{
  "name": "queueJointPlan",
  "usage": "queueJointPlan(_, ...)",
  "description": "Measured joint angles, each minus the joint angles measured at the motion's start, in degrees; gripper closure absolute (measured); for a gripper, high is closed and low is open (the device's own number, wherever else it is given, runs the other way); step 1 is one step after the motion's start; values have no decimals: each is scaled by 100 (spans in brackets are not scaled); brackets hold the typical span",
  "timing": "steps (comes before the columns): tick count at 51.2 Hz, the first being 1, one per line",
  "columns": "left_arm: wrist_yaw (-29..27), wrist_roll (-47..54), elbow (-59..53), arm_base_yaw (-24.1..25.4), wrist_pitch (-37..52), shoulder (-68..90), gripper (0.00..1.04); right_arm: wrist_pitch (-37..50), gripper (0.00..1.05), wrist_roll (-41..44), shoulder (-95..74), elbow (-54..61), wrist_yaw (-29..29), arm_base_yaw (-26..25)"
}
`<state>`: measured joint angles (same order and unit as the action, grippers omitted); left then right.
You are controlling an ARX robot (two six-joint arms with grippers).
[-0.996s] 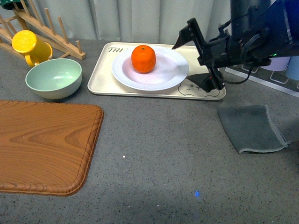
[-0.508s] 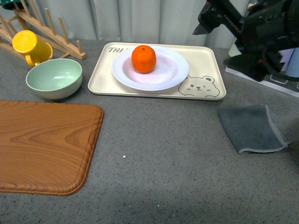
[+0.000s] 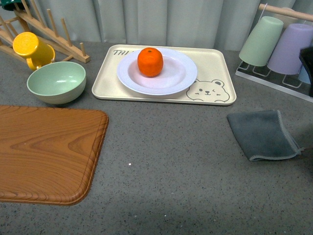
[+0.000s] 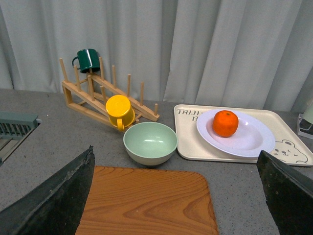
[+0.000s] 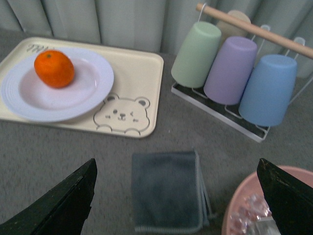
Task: Place orange and plate with both arms
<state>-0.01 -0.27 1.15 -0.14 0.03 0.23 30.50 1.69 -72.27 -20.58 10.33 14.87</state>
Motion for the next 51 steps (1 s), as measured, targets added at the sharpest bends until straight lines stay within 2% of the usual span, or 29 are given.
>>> queueJointPlan(15,-2,0,0,0,0,0,6,-208,9,256,1766,1252,704,584)
queueJointPlan(25,-2,0,0,0,0,0,6,-33,10,205,1849,1346,807,634)
queueJointPlan(28,0,0,0,0,0,0,6,1058,20,70,1742,1637,907,573)
queueJointPlan(31,0,0,0,0,0,-4,6,1635,29,9,1860,1794,841,459)
queueJointPlan(33,-13,-2,0,0,0,-2,6,1703,35,-31,2013,1816,763,372)
queueJointPlan(40,-11,0,0,-2,0,-4,6,1298,56,-85,2677,1926,417,26)
queueJointPlan(47,-11,0,0,0,0,-4,6,507,88,-109,3556,2024,-4,-413)
queueJointPlan(51,-11,0,0,0,0,-4,6,254,100,-109,3858,2024,-129,-542)
